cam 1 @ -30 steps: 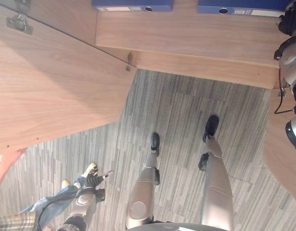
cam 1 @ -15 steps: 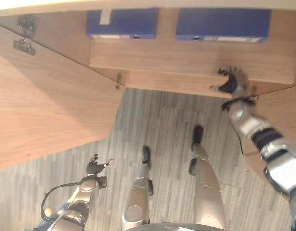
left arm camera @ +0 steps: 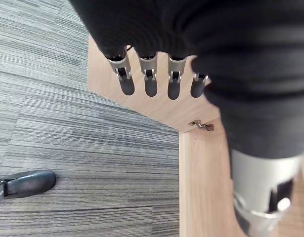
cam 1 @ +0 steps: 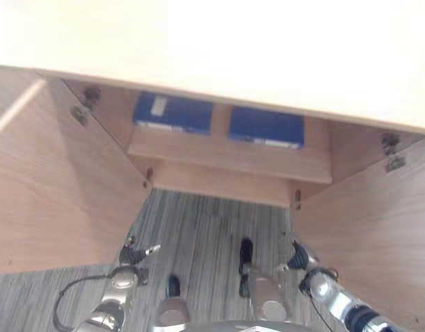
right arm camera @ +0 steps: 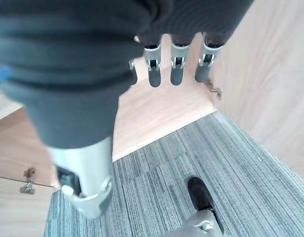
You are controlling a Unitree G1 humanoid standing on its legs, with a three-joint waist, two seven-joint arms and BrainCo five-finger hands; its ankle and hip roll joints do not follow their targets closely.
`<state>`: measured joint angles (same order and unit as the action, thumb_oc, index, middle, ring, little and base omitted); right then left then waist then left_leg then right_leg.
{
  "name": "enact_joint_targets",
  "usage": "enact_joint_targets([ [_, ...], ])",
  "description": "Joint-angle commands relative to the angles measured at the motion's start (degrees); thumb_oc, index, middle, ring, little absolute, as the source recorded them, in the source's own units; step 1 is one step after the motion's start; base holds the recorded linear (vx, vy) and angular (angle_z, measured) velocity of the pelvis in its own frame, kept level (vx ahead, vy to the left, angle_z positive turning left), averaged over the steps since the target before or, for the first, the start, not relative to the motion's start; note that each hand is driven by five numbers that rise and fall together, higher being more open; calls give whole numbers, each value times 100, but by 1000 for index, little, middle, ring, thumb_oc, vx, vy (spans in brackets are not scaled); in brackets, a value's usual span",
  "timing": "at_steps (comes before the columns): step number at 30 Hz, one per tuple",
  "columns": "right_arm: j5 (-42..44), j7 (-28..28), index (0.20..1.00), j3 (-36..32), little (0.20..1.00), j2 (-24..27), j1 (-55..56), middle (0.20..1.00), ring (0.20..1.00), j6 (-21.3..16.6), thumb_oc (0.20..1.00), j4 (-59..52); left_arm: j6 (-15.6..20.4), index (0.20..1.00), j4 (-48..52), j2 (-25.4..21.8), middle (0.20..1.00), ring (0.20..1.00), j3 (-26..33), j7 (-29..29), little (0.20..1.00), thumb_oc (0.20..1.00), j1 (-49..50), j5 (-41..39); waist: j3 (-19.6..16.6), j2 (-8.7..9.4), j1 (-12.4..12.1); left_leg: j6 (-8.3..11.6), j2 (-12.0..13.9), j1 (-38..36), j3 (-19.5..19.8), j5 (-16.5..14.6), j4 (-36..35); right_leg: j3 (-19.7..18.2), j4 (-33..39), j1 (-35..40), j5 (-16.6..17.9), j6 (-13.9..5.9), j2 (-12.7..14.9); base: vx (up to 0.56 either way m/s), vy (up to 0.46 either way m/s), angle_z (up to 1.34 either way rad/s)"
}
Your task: Put the empty folder in the office cabinet
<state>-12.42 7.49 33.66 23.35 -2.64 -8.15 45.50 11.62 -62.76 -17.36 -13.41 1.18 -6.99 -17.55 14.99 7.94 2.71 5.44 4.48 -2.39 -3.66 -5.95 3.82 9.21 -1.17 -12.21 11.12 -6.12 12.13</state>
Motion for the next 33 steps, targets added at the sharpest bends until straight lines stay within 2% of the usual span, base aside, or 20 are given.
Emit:
enact_joint_targets([
  [1, -155, -189, 1000, -72, 1000, 84, -382, 1000, 1000, -185, 1000, -75, 112, 1000, 195, -264, 1000, 1000, 31, -56, 1000, 1000, 72, 340, 337, -51, 16, -177, -290, -198, 220, -1009, 474, -83, 233, -539, 1156, -871, 879, -89, 182, -5],
  [4, -98, -371, 1000, -351, 1000, 35, 135, 1000, 1000, -159, 1000, 86, 113, 1000, 294, -326, 1000, 1000, 101, -79, 1000, 1000, 311, 454, 248, 19, 147, -224, -312, -336, 59, -866, 357, 85, 249, -404, 1529, -888, 894, -52, 147, 8],
  [6, 311, -472, 1000, -770, 1000, -89, 569, 1000, 1000, -138, 1000, 384, 101, 1000, 382, -335, 1000, 1000, 195, -103, 1000, 1000, 529, 379, 147, -26, 225, -246, -186, -372, -154, -636, 156, 353, 56, -341, 1380, -888, 766, -125, 150, -6],
  [7, 311, -473, 1000, -768, 1000, -95, 567, 1000, 1000, -138, 1000, 384, 100, 1000, 383, -342, 1000, 1000, 197, -103, 1000, 1000, 529, 378, 131, 15, 245, -254, -232, -351, -139, -590, 130, 348, 54, -369, 1393, -888, 813, -171, 138, -55],
  [8, 672, -493, 1000, -1041, 1000, -255, 816, 1000, 1000, -140, 1000, 683, 81, 1000, 337, -297, 1000, 1000, 290, -90, 1000, 1000, 628, 301, 15, 38, 236, -327, -190, -345, -309, -506, -1, 345, -124, -191, 1119, -861, 692, -184, 95, -63],
  [10, 902, -452, 1000, -1278, 1000, -438, 982, 1000, 1000, -182, 1000, 890, 45, 1000, 231, -233, 1000, 1000, 363, -90, 1000, 1000, 686, 303, -113, 90, 250, -404, -208, -287, -491, -388, -82, 238, -357, -25, 797, -794, 566, -224, 86, -69],
  [12, 902, -452, 1000, -1278, 1000, -444, 981, 1000, 1000, -183, 1000, 891, 46, 1000, 230, -239, 1000, 1000, 364, -90, 1000, 1000, 685, 304, -127, 116, 258, -410, -236, -268, -488, -357, -95, 231, -356, -48, 809, -796, 593, -142, 31, -88],
  [13, 1135, -362, 1000, -1525, 1000, -674, 1092, 1000, 1000, -199, 1000, 1247, -2, 1000, -1, -138, 1000, 1000, 407, -77, 1000, 1000, 696, 371, -313, 96, 272, -433, -189, -185, -759, -157, -244, 70, -627, 153, 568, -735, 455, -299, 89, -79],
  [14, 1384, -236, 1000, -1845, 1000, -814, 1151, 1000, 1000, -210, 1000, 1459, -41, 1000, -173, -76, 1000, 1000, 470, -89, 1000, 1000, 707, 326, -502, 3, 323, -430, -98, -127, -1031, 28, -421, -34, -967, 286, 381, -686, 317, -333, 99, -56],
  [17, 1739, 13, 1000, -2358, 1000, -968, 1267, 1000, 1000, -229, 1000, 1682, -95, 1000, -299, 2, 1000, 1000, 549, -109, 1000, 1000, 727, 225, -807, -72, 432, -411, 6, -70, -1378, 232, -579, -94, -1206, 508, 272, -678, 250, -127, 34, -96],
  [19, 2005, 221, 1000, -2702, 1000, -1081, 1303, 1000, 1000, -235, 1000, 1762, -114, 1000, -351, 69, 1000, 1000, 601, -88, 1000, 1000, 759, 103, -1013, -91, 455, -401, 22, -58, -1613, 317, -684, -89, -1166, 706, 291, -699, 262, -58, -14, -92],
  [24, 2313, 514, 1000, -3072, 1000, -1164, 1298, 1000, 1000, -267, 1000, 1676, -138, 1000, -328, 139, 1000, 1000, 615, -57, 1000, 1000, 821, -31, -1254, -90, 439, -395, 26, -36, -1863, 378, -745, -106, -1010, 855, 487, -756, 320, -21, -61, -68],
  [29, 2748, 1071, 1000, -3601, 1000, -1005, 1045, 1000, 1000, -294, 1000, 1626, -149, 1000, -283, 231, 1000, 1000, 488, -2, 1000, 1000, 817, -47, -1434, -180, 302, -264, 119, -57, -2017, 521, -749, 24, -158, 1139, 127, -684, 269, 0, -130, -18],
  [30, 2749, 1188, 1000, -3709, 1000, -797, 864, 1000, 1000, -303, 1000, 1653, -123, 1000, -260, 221, 1000, 1000, 460, -26, 1000, 1000, 825, -27, -1478, -215, 209, -235, 149, -70, -2018, 551, -755, 83, 37, 1249, -46, -650, 215, 13, -155, -26],
  [32, 2762, 1208, 1000, -3741, 1000, -677, 743, 1000, 1000, -318, 1000, 1628, -124, 1000, -248, 220, 1000, 1000, 446, -40, 1000, 1000, 821, -20, -1466, -253, 169, -203, 182, -79, -2010, 585, -755, 146, 118, 1299, -125, -624, 182, -14, -137, -4],
  [33, 2843, 1152, 1000, -3762, 1000, -422, 520, 1000, 1000, -341, 1000, 1568, -122, 1000, -238, 200, 1000, 1000, 388, -74, 1000, 1000, 818, 39, -1484, -324, 80, -135, 261, -47, -1979, 679, -755, 226, 286, 1388, -361, -556, 90, -14, -92, 12],
])
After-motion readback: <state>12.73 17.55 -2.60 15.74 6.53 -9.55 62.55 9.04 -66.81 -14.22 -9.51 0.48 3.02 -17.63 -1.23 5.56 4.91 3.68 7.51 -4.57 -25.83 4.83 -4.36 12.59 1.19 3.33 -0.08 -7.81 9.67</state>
